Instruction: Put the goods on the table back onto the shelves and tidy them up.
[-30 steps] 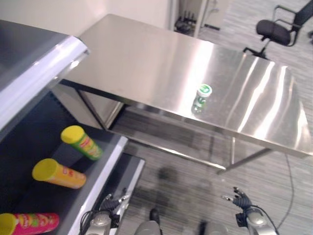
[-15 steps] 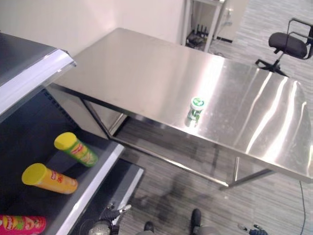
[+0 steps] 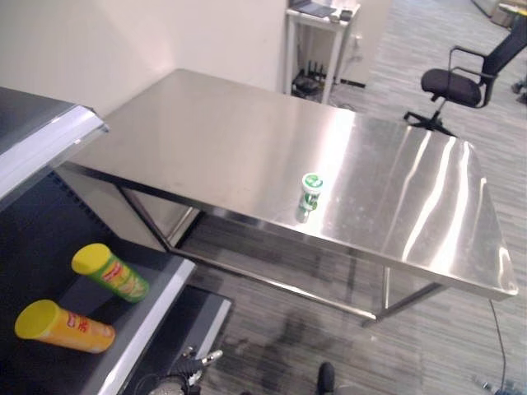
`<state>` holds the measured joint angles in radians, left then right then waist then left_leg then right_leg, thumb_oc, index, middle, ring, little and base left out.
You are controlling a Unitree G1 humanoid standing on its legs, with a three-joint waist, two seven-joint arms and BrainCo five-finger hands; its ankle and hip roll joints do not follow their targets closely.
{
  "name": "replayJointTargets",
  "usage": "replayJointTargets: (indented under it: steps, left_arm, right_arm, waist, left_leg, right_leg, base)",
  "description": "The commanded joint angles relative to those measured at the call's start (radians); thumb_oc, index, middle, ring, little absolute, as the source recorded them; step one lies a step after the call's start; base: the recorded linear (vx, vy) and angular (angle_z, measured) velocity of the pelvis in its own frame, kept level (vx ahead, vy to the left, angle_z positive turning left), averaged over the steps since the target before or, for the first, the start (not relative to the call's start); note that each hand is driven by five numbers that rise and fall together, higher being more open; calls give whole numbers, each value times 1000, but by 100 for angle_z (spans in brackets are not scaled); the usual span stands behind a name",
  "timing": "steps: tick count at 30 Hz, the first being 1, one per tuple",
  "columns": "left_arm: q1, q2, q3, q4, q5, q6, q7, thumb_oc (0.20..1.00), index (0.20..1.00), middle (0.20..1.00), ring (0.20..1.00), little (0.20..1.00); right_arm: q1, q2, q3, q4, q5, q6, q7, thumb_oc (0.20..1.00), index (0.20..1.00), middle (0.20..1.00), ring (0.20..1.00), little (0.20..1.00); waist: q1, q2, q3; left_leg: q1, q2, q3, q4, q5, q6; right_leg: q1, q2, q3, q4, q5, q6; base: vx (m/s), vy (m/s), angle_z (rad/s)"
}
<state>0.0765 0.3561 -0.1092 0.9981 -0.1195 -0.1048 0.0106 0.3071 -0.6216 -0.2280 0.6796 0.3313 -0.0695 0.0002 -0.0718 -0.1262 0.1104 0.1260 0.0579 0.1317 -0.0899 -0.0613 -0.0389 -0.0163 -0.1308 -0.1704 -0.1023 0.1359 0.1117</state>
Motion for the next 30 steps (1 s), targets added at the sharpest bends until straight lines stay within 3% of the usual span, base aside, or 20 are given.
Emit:
replayJointTargets:
  steps: [1, 3, 4, 6, 8, 11, 15, 19, 23, 30]
  left_arm:
    - [-48, 1, 25, 36, 50, -31, -34, 1000, 1000, 1000, 1000, 1000]
    - [-44, -8, 24, 38, 55, -35, -38, 1000, 1000, 1000, 1000, 1000]
    - [-45, -23, 14, 40, 58, -38, -42, 1000, 1000, 1000, 1000, 1000]
    - [-51, -31, -3, 36, 51, -42, -40, 1000, 1000, 1000, 1000, 1000]
    - [-54, -32, -7, 36, 48, -42, -36, 1000, 1000, 1000, 1000, 1000]
    - [-50, -23, -39, 11, 32, -38, -27, 1000, 1000, 1000, 1000, 1000]
    - [-54, -18, -62, 17, 8, -37, -19, 1000, 1000, 1000, 1000, 1000]
    - [-40, -19, -81, 30, -13, -41, -18, 1000, 1000, 1000, 1000, 1000]
    - [-43, -22, -90, 56, -23, -40, -12, 1000, 1000, 1000, 1000, 1000]
    - [-52, -26, -104, 61, -32, -41, -13, 1000, 1000, 1000, 1000, 1000]
  right_arm:
    - [-53, -166, -111, -209, 25, -121, 49, 1000, 1000, 1000, 1000, 1000]
    - [-50, -205, -137, -301, -3, -145, 41, 1000, 1000, 1000, 1000, 1000]
    - [-101, -287, -147, -392, -88, -163, 8, 1000, 1000, 1000, 1000, 1000]
    - [-197, -359, -100, -440, -198, -172, -52, 1000, 1000, 1000, 1000, 1000]
    - [-265, -378, -47, -436, -237, -166, -70, 1000, 1000, 1000, 1000, 1000]
    - [-498, -468, 158, -413, -361, -135, -81, 1000, 1000, 1000, 1000, 1000]
    - [-742, -458, 387, -307, -330, -128, -62, 1000, 1000, 1000, 1000, 1000]
    - [-953, -418, 629, -69, -277, -117, 5, 1000, 1000, 1000, 1000, 1000]
    - [-1076, -371, 741, 84, -285, -107, 25, 1000, 1000, 1000, 1000, 1000]
    - [-1109, -352, 775, 178, -306, -98, 39, 1000, 1000, 1000, 1000, 1000]
  waist:
    - [-1, 11, 40]
    - [-3, 13, 39]
    - [2, 15, 33]
    - [20, 15, 30]
    - [25, 15, 29]
    - [80, 4, 27]
    - [124, -8, 29]
    - [168, -12, 27]
    - [208, -12, 27]
    - [239, -10, 28]
  left_leg:
    - [-70, 38, 9, 39, 26, -32]
    - [-67, 39, 12, 37, 25, -33]
    - [-65, 39, 16, 36, 23, -31]
    - [-62, 38, 14, 35, 21, -30]
    - [-62, 38, 12, 36, 20, -30]
    - [-67, 39, -3, 42, 23, -33]
    - [-80, 42, -30, 50, 32, -43]
    - [-94, 43, -74, 52, 41, -53]
    - [-101, 40, -106, 54, 48, -60]
    - [-124, 41, -154, 56, 61, -74]
  right_leg:
    - [102, -51, -35, 28, -124, 90]
    - [102, -51, -34, 29, -123, 91]
    - [101, -53, -34, 28, -122, 93]
    - [103, -55, -35, 28, -121, 93]
    - [104, -55, -37, 29, -121, 92]
    - [116, -55, -60, 31, -126, 86]
    - [131, -51, -93, 34, -140, 76]
    - [156, -48, -144, 31, -151, 67]
    - [177, -48, -187, 31, -159, 64]
    - [197, -45, -254, 32, -174, 58]
  base:
    - [7, 20, -7]
    - [6, 30, -8]
    - [22, 40, -7]
    - [3, 21, -11]
    - [-7, 2, -4]
    - [-12, -46, 4]
    - [5, -69, 22]
    - [18, -74, 63]
    - [26, -68, 23]
    - [16, -48, 33]
